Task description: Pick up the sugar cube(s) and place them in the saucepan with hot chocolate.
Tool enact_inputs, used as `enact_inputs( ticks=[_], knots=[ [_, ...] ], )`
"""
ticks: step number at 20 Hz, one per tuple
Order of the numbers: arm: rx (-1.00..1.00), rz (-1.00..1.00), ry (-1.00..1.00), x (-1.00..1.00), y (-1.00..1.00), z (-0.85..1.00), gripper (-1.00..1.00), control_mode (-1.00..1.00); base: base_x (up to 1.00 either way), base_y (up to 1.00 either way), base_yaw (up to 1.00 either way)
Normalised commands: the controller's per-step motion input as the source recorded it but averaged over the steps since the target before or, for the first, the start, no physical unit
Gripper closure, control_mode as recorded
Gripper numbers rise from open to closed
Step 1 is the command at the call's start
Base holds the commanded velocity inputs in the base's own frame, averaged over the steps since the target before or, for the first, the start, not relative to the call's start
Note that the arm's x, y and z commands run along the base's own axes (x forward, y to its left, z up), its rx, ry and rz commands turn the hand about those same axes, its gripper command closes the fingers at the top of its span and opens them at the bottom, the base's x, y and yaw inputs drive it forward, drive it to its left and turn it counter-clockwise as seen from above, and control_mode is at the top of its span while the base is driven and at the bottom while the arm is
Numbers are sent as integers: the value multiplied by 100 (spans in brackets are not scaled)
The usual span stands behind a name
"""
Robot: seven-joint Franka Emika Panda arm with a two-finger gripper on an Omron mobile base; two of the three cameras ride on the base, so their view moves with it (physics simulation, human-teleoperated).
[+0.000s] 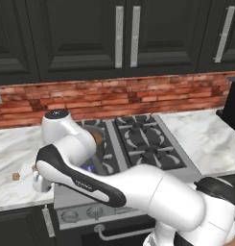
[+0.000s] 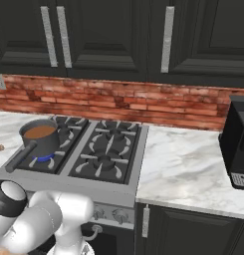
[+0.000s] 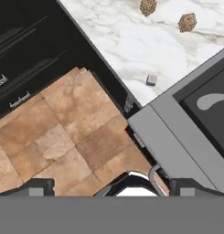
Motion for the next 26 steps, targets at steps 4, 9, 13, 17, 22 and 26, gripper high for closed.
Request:
enact_inputs(
  ticks=[4, 9, 13, 17, 22, 26],
  knots=[
    [0, -14, 0, 51, -10, -2, -100, -100, 0, 0, 0],
    [0, -7, 0, 31, 1, -30, -100, -100, 0, 0, 0],
    [0, -3, 0, 17, 6, -45, -100, -100, 0, 0, 0],
    [0, 0, -3, 13, 10, -37, -100, -100, 0, 0, 0],
    [0, 0, -1, 12, 12, -32, -100, -100, 0, 0, 0],
    [0, 0, 0, 12, 11, -32, -100, -100, 0, 0, 0]
  ],
)
